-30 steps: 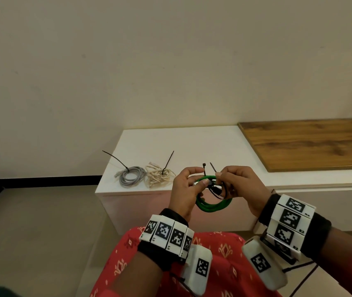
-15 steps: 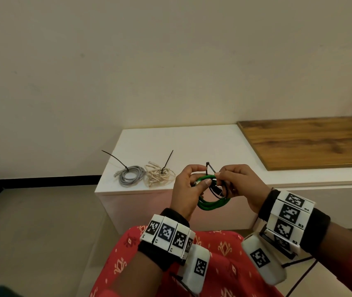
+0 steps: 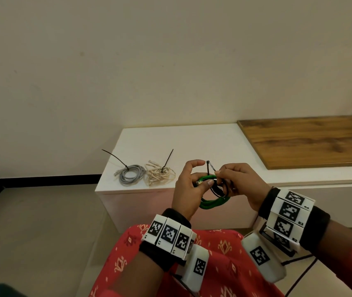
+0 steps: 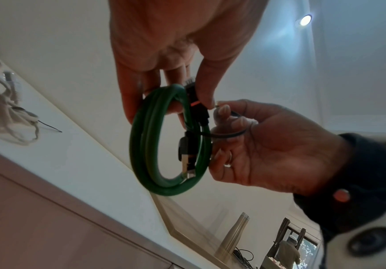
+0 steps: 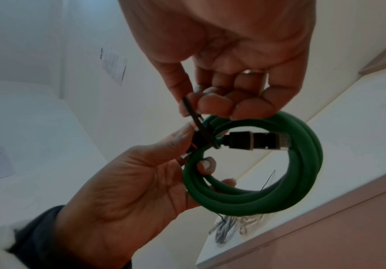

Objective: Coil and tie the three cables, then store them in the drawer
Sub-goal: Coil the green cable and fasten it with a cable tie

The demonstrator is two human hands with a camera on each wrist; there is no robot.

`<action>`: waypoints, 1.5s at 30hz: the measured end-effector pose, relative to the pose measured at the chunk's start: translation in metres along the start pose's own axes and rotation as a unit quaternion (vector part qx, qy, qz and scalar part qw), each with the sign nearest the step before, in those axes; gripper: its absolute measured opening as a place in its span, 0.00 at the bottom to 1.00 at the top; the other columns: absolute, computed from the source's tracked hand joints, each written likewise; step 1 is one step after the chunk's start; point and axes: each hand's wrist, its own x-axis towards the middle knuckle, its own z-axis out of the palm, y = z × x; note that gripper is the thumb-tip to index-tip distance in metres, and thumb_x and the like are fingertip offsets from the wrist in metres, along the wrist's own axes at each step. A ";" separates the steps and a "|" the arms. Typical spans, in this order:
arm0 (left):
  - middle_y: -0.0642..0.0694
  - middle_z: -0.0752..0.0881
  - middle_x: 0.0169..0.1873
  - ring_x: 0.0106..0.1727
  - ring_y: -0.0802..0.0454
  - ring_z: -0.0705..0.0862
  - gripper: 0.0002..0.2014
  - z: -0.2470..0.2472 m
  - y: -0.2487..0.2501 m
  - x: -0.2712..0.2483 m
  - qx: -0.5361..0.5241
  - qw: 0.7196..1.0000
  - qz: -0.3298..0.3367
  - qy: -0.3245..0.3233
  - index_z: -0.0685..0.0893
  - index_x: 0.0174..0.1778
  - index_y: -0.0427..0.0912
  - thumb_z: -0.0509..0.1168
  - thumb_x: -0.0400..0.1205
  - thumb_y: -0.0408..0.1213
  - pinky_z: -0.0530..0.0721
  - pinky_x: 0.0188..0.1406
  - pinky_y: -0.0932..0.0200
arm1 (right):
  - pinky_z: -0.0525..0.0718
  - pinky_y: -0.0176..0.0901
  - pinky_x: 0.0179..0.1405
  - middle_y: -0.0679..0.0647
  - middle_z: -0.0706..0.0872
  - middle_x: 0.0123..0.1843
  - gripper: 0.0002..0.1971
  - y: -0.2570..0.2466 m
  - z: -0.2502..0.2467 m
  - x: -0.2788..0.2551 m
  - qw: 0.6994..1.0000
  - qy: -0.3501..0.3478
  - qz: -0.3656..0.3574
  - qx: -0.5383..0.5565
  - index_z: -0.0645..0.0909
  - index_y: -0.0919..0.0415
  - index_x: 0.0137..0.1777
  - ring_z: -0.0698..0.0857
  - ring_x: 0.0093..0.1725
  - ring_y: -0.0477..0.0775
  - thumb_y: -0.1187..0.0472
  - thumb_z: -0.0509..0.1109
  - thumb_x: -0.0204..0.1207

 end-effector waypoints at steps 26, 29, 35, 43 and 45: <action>0.46 0.84 0.32 0.21 0.61 0.77 0.09 -0.008 0.010 0.001 -0.080 0.988 -0.090 0.096 0.82 0.39 0.43 0.63 0.78 0.24 0.74 0.30 0.58 | 0.80 0.40 0.35 0.52 0.81 0.22 0.17 0.014 0.007 -0.001 0.991 -0.063 -0.111 -0.050 0.78 0.62 0.23 0.79 0.26 0.48 0.68 0.64 0.74; 0.45 0.86 0.34 0.25 0.54 0.72 0.10 -0.009 0.012 0.000 -0.085 0.987 -0.104 0.089 0.84 0.44 0.45 0.62 0.79 0.26 0.76 0.29 0.59 | 0.80 0.39 0.35 0.52 0.81 0.22 0.14 0.014 0.007 -0.001 0.990 -0.061 -0.118 -0.055 0.77 0.61 0.23 0.79 0.25 0.46 0.63 0.64 0.70; 0.43 0.85 0.37 0.26 0.54 0.72 0.09 -0.010 0.014 0.000 -0.076 0.987 -0.109 0.088 0.84 0.40 0.44 0.62 0.79 0.27 0.78 0.25 0.61 | 0.82 0.39 0.35 0.51 0.82 0.22 0.13 0.016 0.007 -0.001 0.989 -0.065 -0.122 -0.057 0.78 0.61 0.24 0.80 0.26 0.46 0.63 0.65 0.70; 0.47 0.82 0.33 0.24 0.55 0.70 0.08 -0.011 0.011 0.001 -0.093 0.984 -0.113 0.106 0.80 0.38 0.45 0.62 0.80 0.29 0.80 0.21 0.62 | 0.82 0.39 0.35 0.49 0.83 0.22 0.14 0.017 0.008 -0.001 0.986 -0.060 -0.134 -0.081 0.79 0.62 0.26 0.81 0.27 0.47 0.63 0.64 0.73; 0.47 0.82 0.34 0.24 0.55 0.70 0.07 -0.011 0.010 0.001 -0.098 0.983 -0.113 0.110 0.80 0.39 0.45 0.62 0.81 0.30 0.81 0.21 0.62 | 0.81 0.38 0.35 0.51 0.82 0.23 0.16 0.016 0.008 -0.001 0.985 -0.054 -0.132 -0.092 0.79 0.63 0.26 0.81 0.27 0.47 0.69 0.64 0.76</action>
